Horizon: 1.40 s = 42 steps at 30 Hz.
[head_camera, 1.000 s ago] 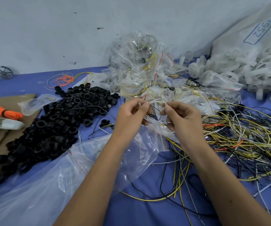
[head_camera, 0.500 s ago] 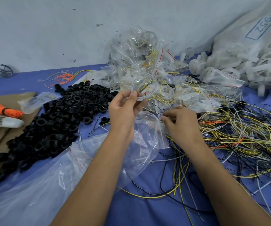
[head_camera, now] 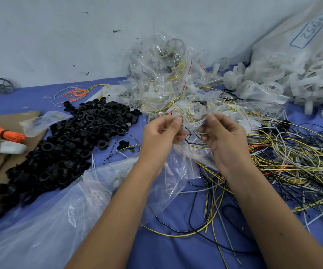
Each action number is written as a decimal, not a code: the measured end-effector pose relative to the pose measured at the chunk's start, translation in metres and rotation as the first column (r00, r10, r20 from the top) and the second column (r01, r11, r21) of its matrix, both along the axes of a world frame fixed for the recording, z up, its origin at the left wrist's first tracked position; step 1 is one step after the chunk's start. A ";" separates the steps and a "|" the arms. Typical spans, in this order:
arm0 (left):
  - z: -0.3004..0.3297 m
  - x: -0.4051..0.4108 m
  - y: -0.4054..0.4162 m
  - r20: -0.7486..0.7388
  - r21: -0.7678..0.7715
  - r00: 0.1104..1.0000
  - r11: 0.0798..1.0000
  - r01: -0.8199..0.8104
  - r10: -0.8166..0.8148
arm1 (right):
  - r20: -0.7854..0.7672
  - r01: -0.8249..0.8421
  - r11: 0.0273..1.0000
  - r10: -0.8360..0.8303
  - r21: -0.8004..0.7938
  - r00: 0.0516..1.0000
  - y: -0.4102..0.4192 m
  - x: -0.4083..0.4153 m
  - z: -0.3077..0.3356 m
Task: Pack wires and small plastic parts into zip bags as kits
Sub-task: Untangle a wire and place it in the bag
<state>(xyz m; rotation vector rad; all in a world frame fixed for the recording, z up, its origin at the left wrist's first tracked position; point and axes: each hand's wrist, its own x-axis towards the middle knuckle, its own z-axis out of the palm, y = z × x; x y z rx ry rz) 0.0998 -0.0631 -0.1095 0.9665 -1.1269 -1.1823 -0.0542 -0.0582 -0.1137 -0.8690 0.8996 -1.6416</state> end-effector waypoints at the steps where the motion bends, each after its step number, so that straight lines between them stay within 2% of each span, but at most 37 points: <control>1: -0.001 0.004 -0.001 0.207 -0.063 0.978 0.998 -0.002 0.015 | 0.032 0.031 0.999 -0.031 0.007 0.999 -0.001 -0.003 0.001; 2: -0.001 0.009 -0.002 0.422 -0.133 0.906 0.991 0.032 0.028 | 0.039 0.070 0.997 -0.071 0.022 0.997 -0.001 -0.005 0.001; 4: -0.001 0.016 -0.005 0.741 -0.204 0.670 0.964 0.168 0.039 | -0.029 0.172 0.983 -0.170 0.069 0.985 -0.004 -0.009 -0.003; 5: -0.002 0.019 -0.006 0.822 -0.202 0.567 0.955 0.216 0.046 | -0.082 0.222 0.971 -0.215 0.089 0.973 -0.005 -0.011 -0.005; 6: -0.003 0.022 -0.007 0.864 -0.193 0.502 0.952 0.239 0.049 | -0.131 0.257 0.961 -0.243 0.100 0.961 -0.007 -0.012 -0.007; 8: -0.003 0.025 -0.007 0.891 -0.179 0.451 0.950 0.257 0.046 | -0.199 0.271 0.956 -0.246 0.108 0.948 -0.009 -0.013 -0.010; 10: 0.000 0.030 -0.007 0.886 -0.186 0.462 0.949 0.253 0.050 | -0.233 0.226 0.967 -0.194 0.120 0.953 -0.010 -0.013 -0.013; 14: 0.015 0.045 -0.007 0.809 -0.200 0.587 0.953 0.227 0.030 | -0.348 0.017 0.985 0.044 0.169 0.937 -0.008 -0.010 -0.014; 17: 0.026 0.055 -0.004 0.758 -0.197 0.652 0.949 0.245 -0.010 | -0.340 -0.255 0.944 0.315 0.208 0.886 -0.002 -0.006 -0.013; 21: 0.036 0.062 0.001 0.713 -0.141 0.695 0.951 0.275 -0.095 | -0.380 -0.384 0.892 0.450 0.238 0.808 0.003 -0.001 -0.009; 24: 0.040 0.063 0.003 0.704 -0.127 0.699 0.946 0.300 -0.127 | -0.476 -0.398 0.875 0.484 0.275 0.735 0.005 -0.002 -0.008; 30: 0.043 0.063 0.003 0.682 -0.158 0.726 0.952 0.261 -0.086 | -0.613 -0.348 0.882 0.470 0.317 0.635 0.009 -0.004 -0.004; 35: 0.044 0.052 0.006 0.674 -0.181 0.728 0.929 0.324 -0.123 | -0.653 -0.537 0.789 0.579 0.298 0.488 0.016 0.003 0.001; 37: 0.044 0.042 0.009 0.670 -0.168 0.724 0.915 0.367 -0.168 | -0.716 -0.555 0.790 0.543 0.260 0.439 0.019 0.008 0.004; 39: 0.044 0.034 0.012 0.666 -0.162 0.719 0.903 0.398 -0.198 | -0.788 -0.528 0.831 0.441 0.177 0.430 0.020 0.011 0.001; 41: 0.045 0.029 0.013 0.662 -0.173 0.720 0.894 0.414 -0.205 | -0.806 -0.473 0.875 0.352 0.104 0.475 0.021 0.015 -0.003; 42: 0.045 0.030 0.013 0.656 -0.181 0.726 0.891 0.416 -0.206 | -0.771 -0.483 0.870 0.372 0.096 0.517 0.022 0.019 -0.004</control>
